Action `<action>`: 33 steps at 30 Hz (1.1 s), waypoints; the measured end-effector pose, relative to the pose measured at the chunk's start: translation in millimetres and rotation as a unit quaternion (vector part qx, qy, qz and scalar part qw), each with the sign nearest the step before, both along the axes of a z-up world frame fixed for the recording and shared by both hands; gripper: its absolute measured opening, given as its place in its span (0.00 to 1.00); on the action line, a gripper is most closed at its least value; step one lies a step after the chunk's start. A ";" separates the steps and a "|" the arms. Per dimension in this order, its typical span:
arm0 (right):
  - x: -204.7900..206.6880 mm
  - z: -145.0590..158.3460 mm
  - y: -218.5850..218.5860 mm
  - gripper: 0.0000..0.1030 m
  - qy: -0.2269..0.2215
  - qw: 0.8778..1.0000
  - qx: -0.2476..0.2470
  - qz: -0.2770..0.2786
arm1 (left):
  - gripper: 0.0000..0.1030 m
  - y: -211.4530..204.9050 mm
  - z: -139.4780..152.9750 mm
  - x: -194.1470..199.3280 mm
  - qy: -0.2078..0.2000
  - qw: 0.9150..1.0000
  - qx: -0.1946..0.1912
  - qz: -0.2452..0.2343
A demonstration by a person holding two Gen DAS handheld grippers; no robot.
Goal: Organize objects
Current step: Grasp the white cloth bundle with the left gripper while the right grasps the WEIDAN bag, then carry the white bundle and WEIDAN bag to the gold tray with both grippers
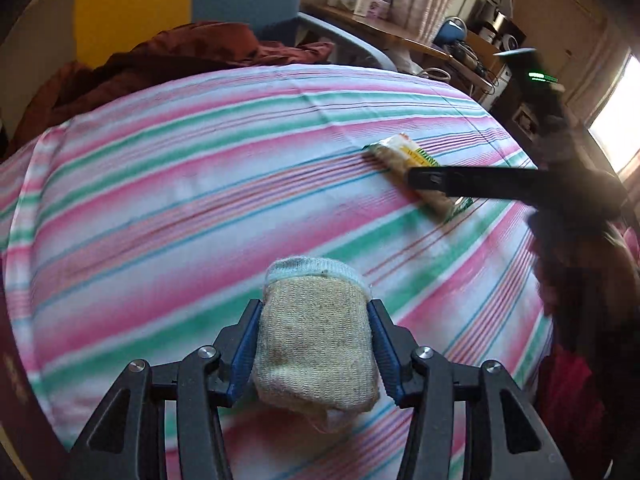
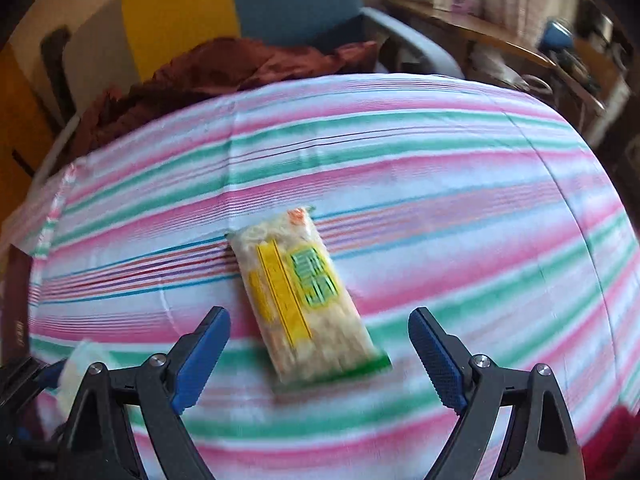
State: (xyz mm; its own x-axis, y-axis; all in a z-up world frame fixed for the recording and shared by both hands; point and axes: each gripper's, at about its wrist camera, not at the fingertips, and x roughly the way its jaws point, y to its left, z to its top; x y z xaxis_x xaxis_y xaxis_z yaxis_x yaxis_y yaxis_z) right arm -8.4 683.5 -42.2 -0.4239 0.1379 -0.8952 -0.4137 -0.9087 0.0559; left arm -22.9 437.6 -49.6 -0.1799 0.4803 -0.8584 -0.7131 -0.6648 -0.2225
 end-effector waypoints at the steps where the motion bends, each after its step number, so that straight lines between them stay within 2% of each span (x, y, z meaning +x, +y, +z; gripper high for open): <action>1: -6.9 -4.2 0.0 0.88 -0.011 1.000 0.008 0.004 | 0.51 -3.7 0.2 1.1 -0.002 1.000 0.001 0.004; 3: -17.2 -14.2 0.4 0.86 -0.033 0.999 0.015 0.008 | 0.51 -10.4 0.1 4.2 -0.003 1.000 0.001 0.008; 5: -17.6 -11.9 -2.7 0.64 -0.021 0.999 0.019 0.014 | 0.51 -18.0 1.8 9.5 0.002 1.000 0.000 0.011; 6: -16.3 -8.4 -5.2 0.45 -0.016 1.000 0.019 0.018 | 0.51 -16.9 1.8 9.9 0.003 1.000 0.000 0.013; 11: 2.6 -4.8 -31.4 0.44 -0.014 0.999 0.018 0.043 | 0.51 -30.2 4.6 20.0 0.009 1.000 -0.001 0.020; 16: 30.6 -6.2 -62.9 0.44 -0.005 0.998 -0.009 0.059 | 0.51 -48.3 11.3 31.2 0.022 0.999 -0.003 0.030; 22: 52.4 -3.4 -110.8 0.44 0.004 0.994 -0.031 0.103 | 0.51 -74.3 36.3 43.9 0.064 0.997 0.013 0.049; 29: 68.5 -3.0 -156.0 0.44 0.041 0.987 -0.031 0.150 | 0.51 -120.5 79.1 55.0 0.141 0.985 0.024 0.097; 33: 64.6 -5.9 -168.9 0.44 0.052 0.985 -0.018 0.163 | 0.51 -143.0 94.4 58.0 0.165 0.978 0.025 0.123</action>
